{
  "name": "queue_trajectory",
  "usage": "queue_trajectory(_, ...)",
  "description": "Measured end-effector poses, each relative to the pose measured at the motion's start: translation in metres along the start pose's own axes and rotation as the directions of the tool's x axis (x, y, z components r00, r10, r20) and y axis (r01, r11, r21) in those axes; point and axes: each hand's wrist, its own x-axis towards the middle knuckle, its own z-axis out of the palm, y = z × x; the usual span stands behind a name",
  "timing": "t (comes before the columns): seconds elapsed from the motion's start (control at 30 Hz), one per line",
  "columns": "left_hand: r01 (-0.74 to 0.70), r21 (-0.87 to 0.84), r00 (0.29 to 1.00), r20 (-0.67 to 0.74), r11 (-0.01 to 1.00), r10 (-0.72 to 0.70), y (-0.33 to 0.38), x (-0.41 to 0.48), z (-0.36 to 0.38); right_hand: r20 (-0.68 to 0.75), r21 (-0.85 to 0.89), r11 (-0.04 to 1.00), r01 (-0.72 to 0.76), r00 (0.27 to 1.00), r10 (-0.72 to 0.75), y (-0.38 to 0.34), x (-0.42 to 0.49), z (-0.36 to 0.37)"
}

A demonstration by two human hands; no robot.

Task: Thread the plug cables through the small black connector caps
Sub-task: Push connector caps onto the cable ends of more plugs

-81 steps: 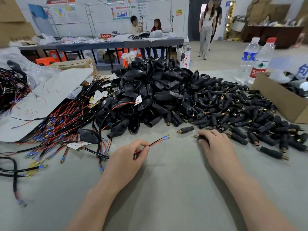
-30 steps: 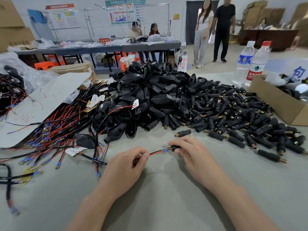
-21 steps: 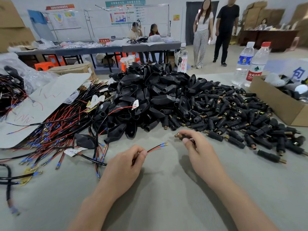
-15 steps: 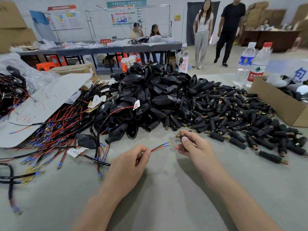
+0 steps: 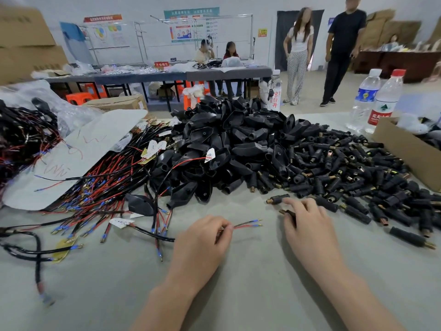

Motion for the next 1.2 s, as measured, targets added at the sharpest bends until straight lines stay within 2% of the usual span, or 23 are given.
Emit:
queue_trajectory(0.1,-0.049,-0.064,0.997,-0.056,0.997,0.045,-0.003,-0.003,-0.003,-0.136,0.115,0.986,0.118,0.985,-0.102,-0.031,-0.002,0.0)
queue_trajectory(0.17,-0.079,-0.115,0.997,-0.024,0.99,0.077,-0.01,-0.003,-0.007,-0.197,0.139,0.962,0.234,0.959,-0.205,-0.057,0.004,0.004)
queue_trajectory(0.2,-0.096,-0.112,0.995,0.025,0.989,0.099,-0.013,-0.003,-0.009,-0.183,0.151,0.948,0.28,0.95,-0.252,-0.073,0.009,0.008)
queue_trajectory(0.3,-0.123,0.055,0.97,0.217,0.991,0.108,-0.017,0.001,-0.011,-0.063,0.192,0.907,0.376,0.926,-0.371,-0.122,0.034,0.023)
queue_trajectory(0.37,-0.121,0.157,0.95,0.304,0.98,0.068,-0.017,0.006,-0.01,0.013,0.101,0.871,0.481,0.875,-0.485,-0.149,0.053,0.037)
queue_trajectory(0.47,-0.126,0.198,0.946,0.318,0.972,0.058,-0.018,0.011,-0.008,0.283,-0.153,0.723,0.674,0.731,-0.621,-0.17,0.073,0.058)
queue_trajectory(0.53,-0.15,0.194,0.955,0.282,0.969,0.091,-0.019,0.011,-0.007,0.477,-0.275,0.597,0.753,0.646,-0.596,-0.173,0.083,0.066)
queue_trajectory(0.57,-0.157,0.176,0.959,0.263,0.972,0.108,-0.019,0.009,-0.008,0.516,-0.31,0.557,0.771,0.628,-0.583,-0.173,0.088,0.067)
queue_trajectory(0.67,-0.148,0.104,0.969,0.215,0.983,0.123,-0.018,0.006,-0.009,0.493,-0.378,0.481,0.791,0.612,-0.619,-0.17,0.098,0.065)
queue_trajectory(0.73,-0.11,0.076,0.976,0.198,0.991,0.094,-0.018,0.006,-0.009,0.453,-0.354,0.512,0.782,0.623,-0.637,-0.164,0.096,0.061)
queue_trajectory(0.77,-0.1,0.074,0.977,0.193,0.992,0.085,-0.018,0.005,-0.01,0.414,-0.297,0.579,0.759,0.649,-0.638,-0.159,0.094,0.058)
queue_trajectory(0.8,-0.102,0.075,0.979,0.186,0.992,0.086,-0.018,0.005,-0.01,0.337,-0.177,0.691,0.701,0.703,-0.626,-0.151,0.092,0.052)
queue_trajectory(0.83,-0.104,0.073,0.981,0.173,0.992,0.09,-0.018,0.005,-0.01,0.251,-0.003,0.806,0.592,0.781,-0.572,-0.142,0.09,0.045)
queue_trajectory(0.87,-0.094,0.065,0.985,0.154,0.994,0.083,-0.018,0.006,-0.01,0.18,0.181,0.871,0.457,0.855,-0.486,-0.129,0.087,0.036)
queue_trajectory(0.93,-0.035,0.055,0.992,0.124,0.998,0.028,-0.018,0.005,-0.008,0.131,0.454,0.869,0.197,0.95,-0.284,-0.097,0.076,0.022)
queue_trajectory(0.97,-0.004,0.059,0.994,0.107,0.998,-0.002,-0.017,0.004,-0.006,0.15,0.567,0.82,0.079,0.969,-0.197,-0.08,0.067,0.016)
queue_trajectory(1.03,0.032,0.047,0.997,0.064,0.998,-0.035,-0.013,0.003,-0.003,0.248,0.746,0.646,-0.159,0.968,-0.049,-0.051,0.042,0.01)
queue_trajectory(1.1,0.046,-0.002,0.999,0.015,0.999,-0.046,-0.004,0.001,0.0,0.39,0.804,0.437,-0.403,0.912,0.123,-0.031,0.022,0.009)
queue_trajectory(1.13,0.052,-0.026,0.999,-0.008,0.998,-0.052,0.001,0.0,0.001,0.438,0.82,0.326,-0.471,0.882,0.175,-0.023,0.015,0.009)
queue_trajectory(1.2,0.07,-0.079,0.996,-0.042,0.994,-0.074,0.008,-0.003,0.002,0.453,0.873,0.128,-0.471,0.88,0.145,-0.015,0.007,0.01)
